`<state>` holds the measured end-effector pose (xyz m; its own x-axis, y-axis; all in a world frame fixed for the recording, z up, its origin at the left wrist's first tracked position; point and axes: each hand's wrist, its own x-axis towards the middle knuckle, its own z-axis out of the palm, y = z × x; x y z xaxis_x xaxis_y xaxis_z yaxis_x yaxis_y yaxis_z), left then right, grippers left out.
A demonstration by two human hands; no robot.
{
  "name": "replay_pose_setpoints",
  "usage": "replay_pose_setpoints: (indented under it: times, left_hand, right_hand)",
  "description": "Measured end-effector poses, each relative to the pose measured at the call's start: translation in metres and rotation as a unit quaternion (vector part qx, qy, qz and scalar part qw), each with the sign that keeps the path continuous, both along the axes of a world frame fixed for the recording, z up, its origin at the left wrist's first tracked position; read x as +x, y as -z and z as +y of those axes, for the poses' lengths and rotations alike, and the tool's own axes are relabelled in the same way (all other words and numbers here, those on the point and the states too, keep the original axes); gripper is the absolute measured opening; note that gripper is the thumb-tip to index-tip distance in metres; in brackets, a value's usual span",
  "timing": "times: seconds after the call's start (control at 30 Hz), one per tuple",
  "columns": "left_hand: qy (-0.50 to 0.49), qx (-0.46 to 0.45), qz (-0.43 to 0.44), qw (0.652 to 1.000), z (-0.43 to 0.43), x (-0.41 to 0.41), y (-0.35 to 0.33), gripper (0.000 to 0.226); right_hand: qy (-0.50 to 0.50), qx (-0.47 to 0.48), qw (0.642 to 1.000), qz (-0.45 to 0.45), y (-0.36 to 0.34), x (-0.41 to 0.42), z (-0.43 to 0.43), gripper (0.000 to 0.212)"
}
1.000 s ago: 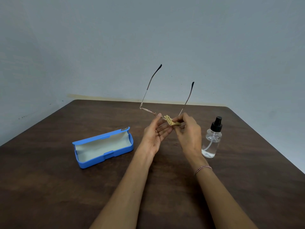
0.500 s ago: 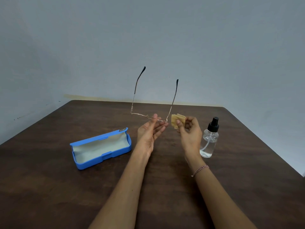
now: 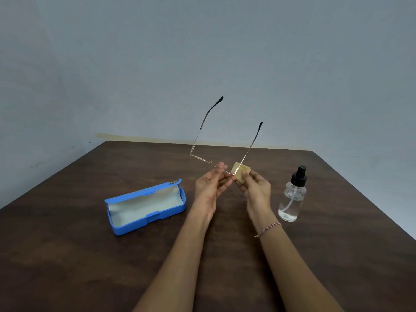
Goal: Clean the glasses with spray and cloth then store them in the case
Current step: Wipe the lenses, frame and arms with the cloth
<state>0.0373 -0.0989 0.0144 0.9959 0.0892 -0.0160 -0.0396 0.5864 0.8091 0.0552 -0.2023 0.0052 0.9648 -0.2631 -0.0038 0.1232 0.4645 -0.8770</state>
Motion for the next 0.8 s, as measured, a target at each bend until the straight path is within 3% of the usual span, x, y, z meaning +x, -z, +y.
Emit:
replay_pose_setpoints:
  times: [0.1, 0.3, 0.5, 0.63, 0.8]
  left_hand:
    - [-0.001, 0.002, 0.000, 1.000, 0.000, 0.002, 0.002, 0.029]
    - [-0.014, -0.011, -0.005, 1.000, 0.002, 0.004, 0.003, 0.037]
    - [-0.001, -0.013, -0.009, 1.000, 0.003, 0.002, 0.002, 0.031]
    - [0.000, -0.004, -0.015, 1.000, 0.002, 0.003, 0.001, 0.039]
    - [0.016, 0.005, -0.033, 0.999, 0.000, 0.003, 0.000, 0.026]
  right_hand:
    - [-0.033, 0.050, 0.998, -0.026, -0.006, -0.001, -0.001, 0.016]
    - [-0.065, 0.104, 0.992, -0.021, -0.009, -0.004, -0.004, 0.019]
    - [-0.114, 0.092, 0.987, -0.067, -0.013, -0.007, -0.007, 0.016]
    - [-0.068, 0.023, 0.994, -0.082, -0.013, -0.006, -0.004, 0.021]
    - [-0.008, -0.013, 0.997, -0.074, -0.011, -0.002, -0.004, 0.027]
